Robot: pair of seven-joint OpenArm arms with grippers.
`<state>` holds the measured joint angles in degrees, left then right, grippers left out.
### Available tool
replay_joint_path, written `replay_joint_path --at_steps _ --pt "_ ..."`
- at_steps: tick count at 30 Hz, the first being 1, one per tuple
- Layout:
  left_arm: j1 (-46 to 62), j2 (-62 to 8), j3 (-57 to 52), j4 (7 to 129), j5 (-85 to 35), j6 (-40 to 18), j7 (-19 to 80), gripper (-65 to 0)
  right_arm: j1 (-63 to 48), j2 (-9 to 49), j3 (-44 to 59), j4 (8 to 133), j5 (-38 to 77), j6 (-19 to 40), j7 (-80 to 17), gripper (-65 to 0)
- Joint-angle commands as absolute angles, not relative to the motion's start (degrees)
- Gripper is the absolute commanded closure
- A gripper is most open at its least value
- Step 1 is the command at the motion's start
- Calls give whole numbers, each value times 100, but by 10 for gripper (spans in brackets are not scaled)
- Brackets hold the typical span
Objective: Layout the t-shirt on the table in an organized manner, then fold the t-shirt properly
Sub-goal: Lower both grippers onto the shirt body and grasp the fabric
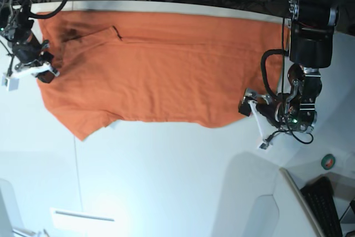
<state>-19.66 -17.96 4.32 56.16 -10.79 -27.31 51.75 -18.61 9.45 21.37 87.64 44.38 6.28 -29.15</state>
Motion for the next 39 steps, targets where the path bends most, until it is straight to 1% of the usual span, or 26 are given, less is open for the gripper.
replay_joint_path --at_steps 1,2,3,6,9,12,14,15,17,21,25,30,32,35,39 --pt "-2105 -1833 444 5596 -1138 -2800 5121 -615 -1824 1024 2167 8840 4470 664 -2826 0" --pt "-2105 -1824 462 5525 -1138 -2826 5112 -594 -1824 1024 2167 8840 4470 664 -2826 0" --pt "-2105 -1824 479 5490 -1138 -2853 5112 -559 -1824 1024 2167 8840 4470 664 -2826 0" --pt "-2105 -1701 453 5473 -1138 -3011 5112 -434 -1833 1024 2149 8840 4470 664 -2835 0" --pt "-2097 -1684 462 5490 -1138 -3020 5112 -314 -1807 1033 1982 8840 4470 664 -3055 0" --pt "-2097 -1675 497 5543 -1103 -3011 5103 -156 -1719 1156 1666 8848 4470 664 -3196 0" --pt "-2035 -1675 514 5859 -1077 -3002 5103 -46 -1648 1235 1341 8866 4470 664 -3204 0" --pt "-2000 -1675 514 6044 -1077 -3002 5103 -10 -1622 1288 1191 8875 4470 664 -3204 0" --pt "-1780 -1710 514 6431 -1059 -2923 5103 0 -1569 1376 857 8875 4470 664 -3204 0" --pt "-1297 -1631 523 7371 -409 -2387 5112 0 -1341 1499 251 8804 4470 664 -3204 0" --pt "-848 -1402 954 7873 444 -2387 5112 0 -1086 1525 -189 8602 4470 664 -3204 0" --pt "-338 -1059 1323 8127 1736 -2360 5112 0 -796 1525 -435 8048 4470 664 -3204 0" --pt "-119 -884 1332 8259 2369 -2167 5068 0 -743 1525 -462 7846 4470 664 -3204 0" --pt "189 -699 1341 8330 3240 -1903 4585 0 -725 1508 -462 7626 4470 664 -3204 0" --pt "514 -505 1473 8303 4224 -1842 4207 0 -725 1525 -462 7565 4470 664 -3204 0"
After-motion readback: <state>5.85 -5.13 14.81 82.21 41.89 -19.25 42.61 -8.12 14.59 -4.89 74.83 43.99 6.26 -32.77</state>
